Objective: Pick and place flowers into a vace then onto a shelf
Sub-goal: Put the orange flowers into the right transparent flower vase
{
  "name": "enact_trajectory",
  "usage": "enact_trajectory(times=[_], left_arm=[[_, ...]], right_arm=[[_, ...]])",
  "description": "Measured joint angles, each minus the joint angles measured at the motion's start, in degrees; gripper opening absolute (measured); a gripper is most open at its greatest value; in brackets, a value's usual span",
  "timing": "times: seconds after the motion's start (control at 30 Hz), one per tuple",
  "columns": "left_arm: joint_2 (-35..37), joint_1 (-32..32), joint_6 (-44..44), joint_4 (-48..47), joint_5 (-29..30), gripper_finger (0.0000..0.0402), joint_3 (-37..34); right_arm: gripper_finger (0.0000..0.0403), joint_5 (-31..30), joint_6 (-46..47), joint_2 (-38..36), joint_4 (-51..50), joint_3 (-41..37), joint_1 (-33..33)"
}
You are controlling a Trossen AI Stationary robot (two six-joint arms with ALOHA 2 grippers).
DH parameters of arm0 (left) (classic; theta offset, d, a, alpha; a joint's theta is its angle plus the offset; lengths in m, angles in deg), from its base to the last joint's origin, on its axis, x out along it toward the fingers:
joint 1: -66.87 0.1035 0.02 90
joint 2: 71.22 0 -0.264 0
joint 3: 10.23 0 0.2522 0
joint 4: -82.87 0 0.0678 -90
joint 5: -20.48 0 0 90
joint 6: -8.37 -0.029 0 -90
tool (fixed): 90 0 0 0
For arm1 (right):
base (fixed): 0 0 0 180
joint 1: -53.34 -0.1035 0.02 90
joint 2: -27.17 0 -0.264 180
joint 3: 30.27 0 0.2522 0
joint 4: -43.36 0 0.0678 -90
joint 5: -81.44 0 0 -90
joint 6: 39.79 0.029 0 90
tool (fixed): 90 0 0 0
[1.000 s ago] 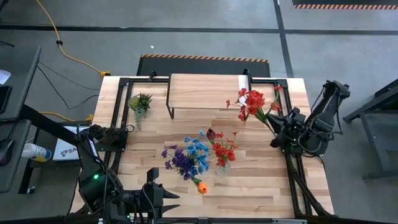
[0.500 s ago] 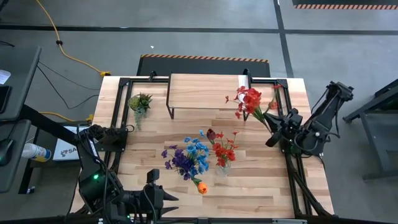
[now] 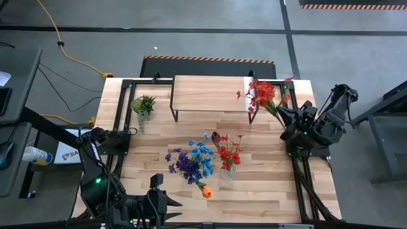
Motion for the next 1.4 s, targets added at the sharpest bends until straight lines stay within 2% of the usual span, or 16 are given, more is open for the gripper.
enact_trajectory(times=[0.43,0.73,0.83,1.0,1.23,1.4], left_arm=[[0.00,0.00,0.17,0.04,0.32,0.0134,0.00],[0.00,0.00,0.17,0.07,4.46,0.0134,0.00],[0.00,0.00,0.18,0.07,4.58,0.0134,0.00],[0.00,0.00,0.20,0.07,7.00,0.0134,0.00],[0.00,0.00,0.20,0.12,9.45,0.0134,0.00],[0.00,0.00,0.20,0.52,9.30,0.0134,0.00]], right_arm=[[0.0000,0.48,0.28,-10.92,-8.88,0.02,-0.02],[0.0000,3.39,-5.13,-17.03,-9.37,0.02,-0.02],[0.0000,6.13,-7.68,-19.16,-8.96,0.02,-0.02],[0.0000,13.79,-14.03,-21.40,-3.31,0.00,-0.02],[0.0000,33.92,-35.93,-21.84,20.65,0.00,0.44],[0.0000,47.26,-40.91,-21.68,29.05,0.00,1.96]])
